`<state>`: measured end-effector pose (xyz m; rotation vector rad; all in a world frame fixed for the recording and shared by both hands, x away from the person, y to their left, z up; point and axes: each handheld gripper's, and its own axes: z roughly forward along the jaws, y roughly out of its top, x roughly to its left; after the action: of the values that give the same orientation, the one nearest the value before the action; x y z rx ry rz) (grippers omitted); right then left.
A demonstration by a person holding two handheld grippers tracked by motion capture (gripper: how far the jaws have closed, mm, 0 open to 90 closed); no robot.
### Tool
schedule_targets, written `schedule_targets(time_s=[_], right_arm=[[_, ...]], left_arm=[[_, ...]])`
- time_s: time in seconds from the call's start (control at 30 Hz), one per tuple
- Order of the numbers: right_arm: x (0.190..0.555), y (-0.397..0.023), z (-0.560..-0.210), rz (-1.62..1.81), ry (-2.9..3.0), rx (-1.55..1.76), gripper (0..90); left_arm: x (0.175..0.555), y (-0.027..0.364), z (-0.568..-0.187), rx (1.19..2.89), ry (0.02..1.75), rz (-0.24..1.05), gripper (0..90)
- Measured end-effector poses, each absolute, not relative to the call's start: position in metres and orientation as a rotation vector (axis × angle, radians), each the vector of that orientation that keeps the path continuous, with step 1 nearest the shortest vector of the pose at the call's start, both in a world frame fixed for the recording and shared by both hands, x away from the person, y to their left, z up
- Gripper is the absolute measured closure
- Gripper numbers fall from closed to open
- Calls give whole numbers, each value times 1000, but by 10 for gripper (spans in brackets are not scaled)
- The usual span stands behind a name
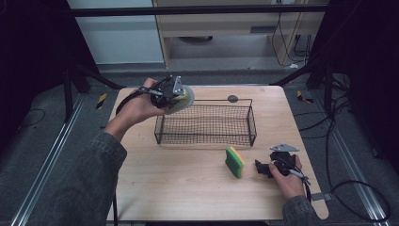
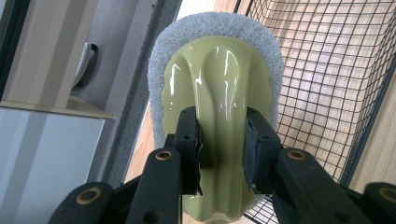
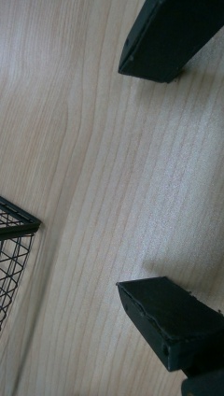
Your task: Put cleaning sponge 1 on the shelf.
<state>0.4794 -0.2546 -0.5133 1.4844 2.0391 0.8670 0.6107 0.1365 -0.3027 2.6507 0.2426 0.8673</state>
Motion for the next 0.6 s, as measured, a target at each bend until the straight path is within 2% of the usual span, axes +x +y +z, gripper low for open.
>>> schedule_targets(time_s=[0.6], right_arm=[[479, -255, -513, 867, 2039, 1484, 4]], left_arm=[[604, 132, -312, 2686, 189, 853, 700]])
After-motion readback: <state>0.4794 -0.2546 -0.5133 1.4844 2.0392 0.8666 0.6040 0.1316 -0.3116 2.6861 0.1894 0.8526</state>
